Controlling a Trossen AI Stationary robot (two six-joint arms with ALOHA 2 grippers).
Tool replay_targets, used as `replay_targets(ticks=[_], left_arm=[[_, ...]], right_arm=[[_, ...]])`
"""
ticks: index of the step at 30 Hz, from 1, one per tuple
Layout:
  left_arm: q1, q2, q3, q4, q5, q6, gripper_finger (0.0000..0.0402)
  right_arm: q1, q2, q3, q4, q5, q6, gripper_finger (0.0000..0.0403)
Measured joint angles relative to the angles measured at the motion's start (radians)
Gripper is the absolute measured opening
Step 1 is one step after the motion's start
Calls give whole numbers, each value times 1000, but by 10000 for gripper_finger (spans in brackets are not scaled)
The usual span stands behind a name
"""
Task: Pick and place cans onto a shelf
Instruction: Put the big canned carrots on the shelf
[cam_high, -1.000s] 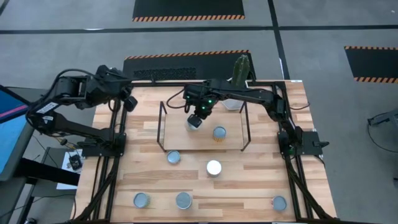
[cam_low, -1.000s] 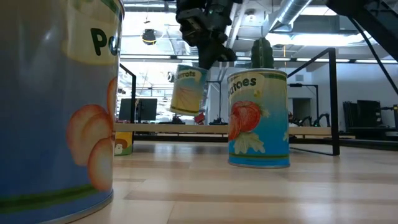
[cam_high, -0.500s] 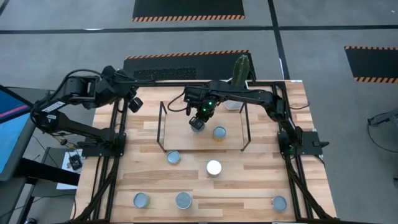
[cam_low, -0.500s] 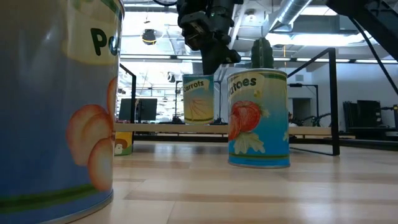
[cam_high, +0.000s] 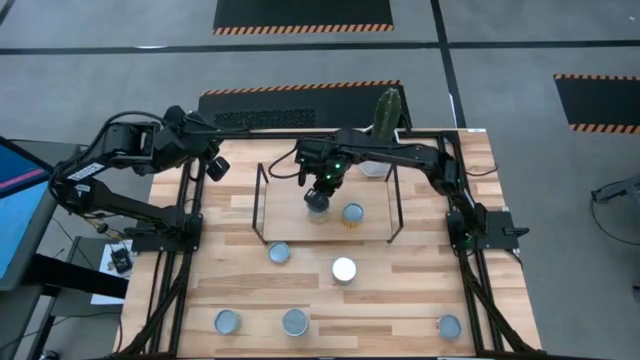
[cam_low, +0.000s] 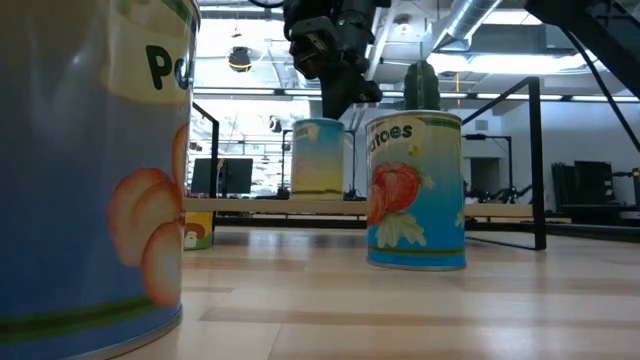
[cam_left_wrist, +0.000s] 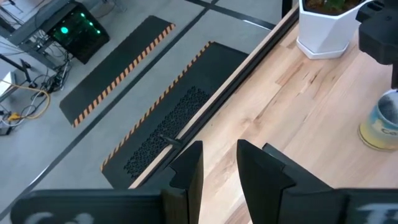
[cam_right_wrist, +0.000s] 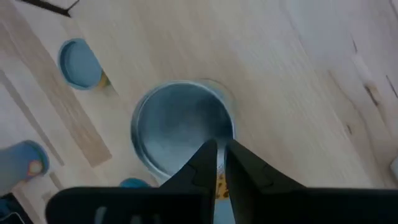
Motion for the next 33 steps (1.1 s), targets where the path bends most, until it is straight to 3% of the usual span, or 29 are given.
replay_targets(ticks=[9,17,23,33], left_arm=[[0,0,0,-55,2,-22,87],[0,0,0,-62,2,-28,87],[0,0,0,-62,2,-29,87],[0,0,0,-62,1,-27,87]], right_arm=[[34,-12,0,-207,101,-9,42],[129,-1,-23,-164,138,-84,19],[141,0,-23,-103,160,-83,15],[132,0,-24,-207,178,-84,14]])
